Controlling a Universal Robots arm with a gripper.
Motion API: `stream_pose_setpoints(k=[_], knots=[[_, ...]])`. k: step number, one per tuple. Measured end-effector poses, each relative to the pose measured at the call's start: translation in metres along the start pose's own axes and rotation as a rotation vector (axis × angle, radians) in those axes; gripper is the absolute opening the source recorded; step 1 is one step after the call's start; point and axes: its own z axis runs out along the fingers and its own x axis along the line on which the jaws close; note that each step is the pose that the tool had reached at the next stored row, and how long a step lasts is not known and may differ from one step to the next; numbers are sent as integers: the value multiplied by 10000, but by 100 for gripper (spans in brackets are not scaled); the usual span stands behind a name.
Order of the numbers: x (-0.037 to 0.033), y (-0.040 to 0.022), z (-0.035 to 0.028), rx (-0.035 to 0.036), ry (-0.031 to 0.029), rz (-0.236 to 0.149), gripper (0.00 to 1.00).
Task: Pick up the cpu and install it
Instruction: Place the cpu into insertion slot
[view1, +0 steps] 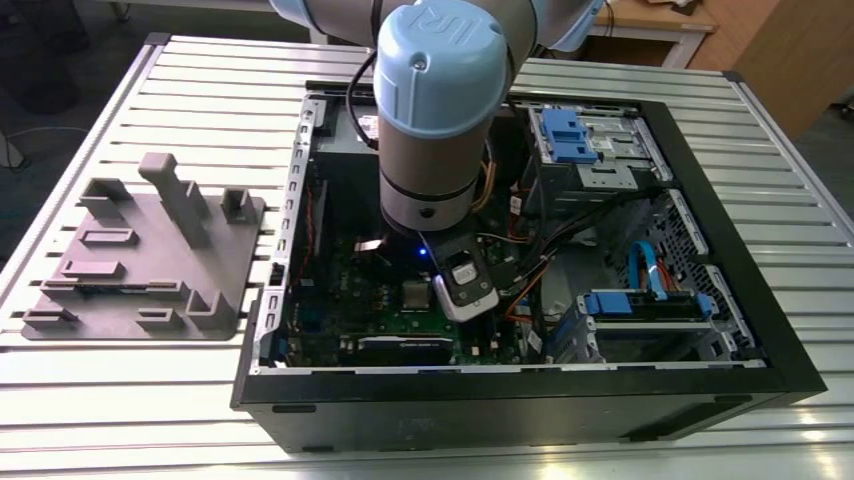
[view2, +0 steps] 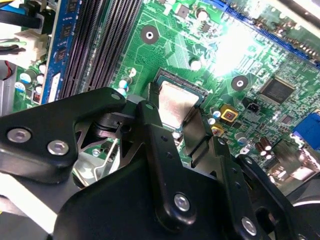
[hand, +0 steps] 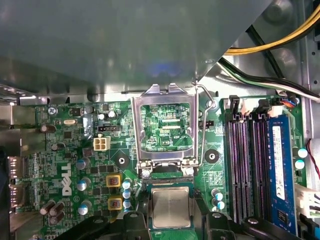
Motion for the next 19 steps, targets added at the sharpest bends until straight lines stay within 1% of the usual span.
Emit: stream_pose_setpoints(k=[7, 12, 19], knots=[[8, 0, 4, 7, 0, 16, 44], [9, -2, 21, 16, 1, 16, 44], [9, -1, 26, 11, -1, 17, 44]])
